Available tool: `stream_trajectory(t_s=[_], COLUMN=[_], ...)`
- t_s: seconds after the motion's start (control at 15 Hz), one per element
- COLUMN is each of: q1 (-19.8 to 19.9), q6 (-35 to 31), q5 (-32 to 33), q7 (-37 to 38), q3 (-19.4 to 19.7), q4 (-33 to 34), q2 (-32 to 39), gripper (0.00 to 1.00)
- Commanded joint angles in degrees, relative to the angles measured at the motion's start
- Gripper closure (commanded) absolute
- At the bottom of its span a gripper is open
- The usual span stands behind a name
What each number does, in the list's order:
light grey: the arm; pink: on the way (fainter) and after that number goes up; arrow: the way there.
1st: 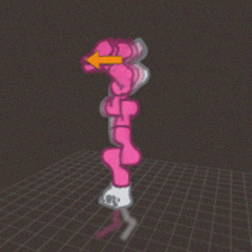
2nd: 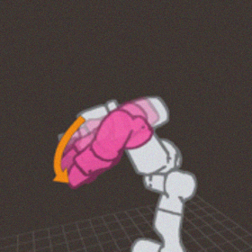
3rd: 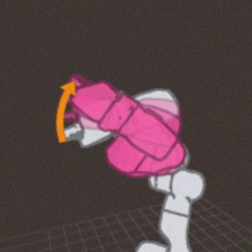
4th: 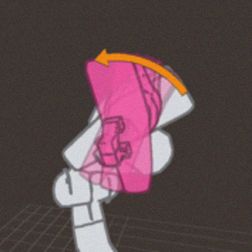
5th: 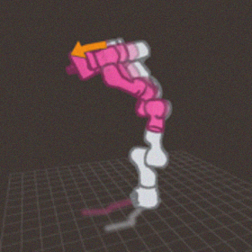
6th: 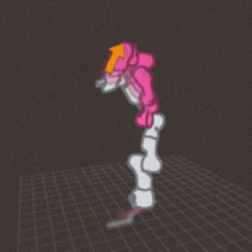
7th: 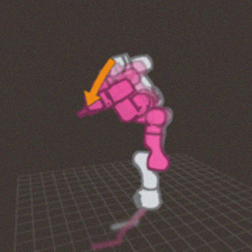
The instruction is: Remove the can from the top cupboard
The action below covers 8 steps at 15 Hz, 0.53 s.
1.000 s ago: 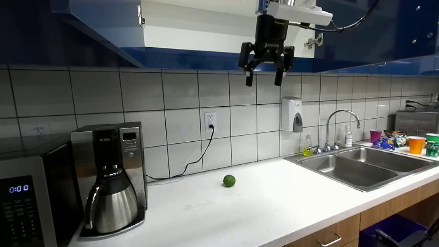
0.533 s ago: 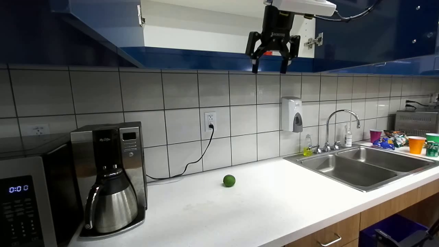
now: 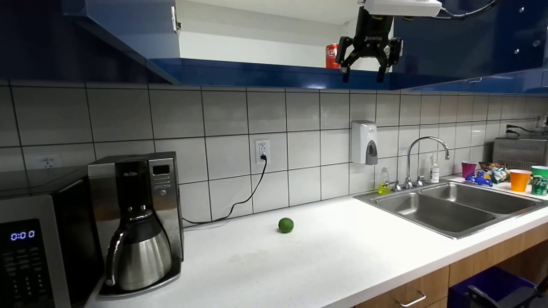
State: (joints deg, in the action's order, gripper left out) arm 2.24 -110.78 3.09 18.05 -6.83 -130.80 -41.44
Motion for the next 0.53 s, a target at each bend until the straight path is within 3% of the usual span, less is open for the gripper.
stream_trajectory(t_s=[0.0, 0.47], q1=[2.4, 4.1], q6=[-0.3, -3.4], q5=[2.0, 4.1], q7=[0.1, -0.6], q3=[1.0, 2.3], q4=[1.7, 6.7], q2=[0.3, 3.6], gripper=[0.0, 0.0])
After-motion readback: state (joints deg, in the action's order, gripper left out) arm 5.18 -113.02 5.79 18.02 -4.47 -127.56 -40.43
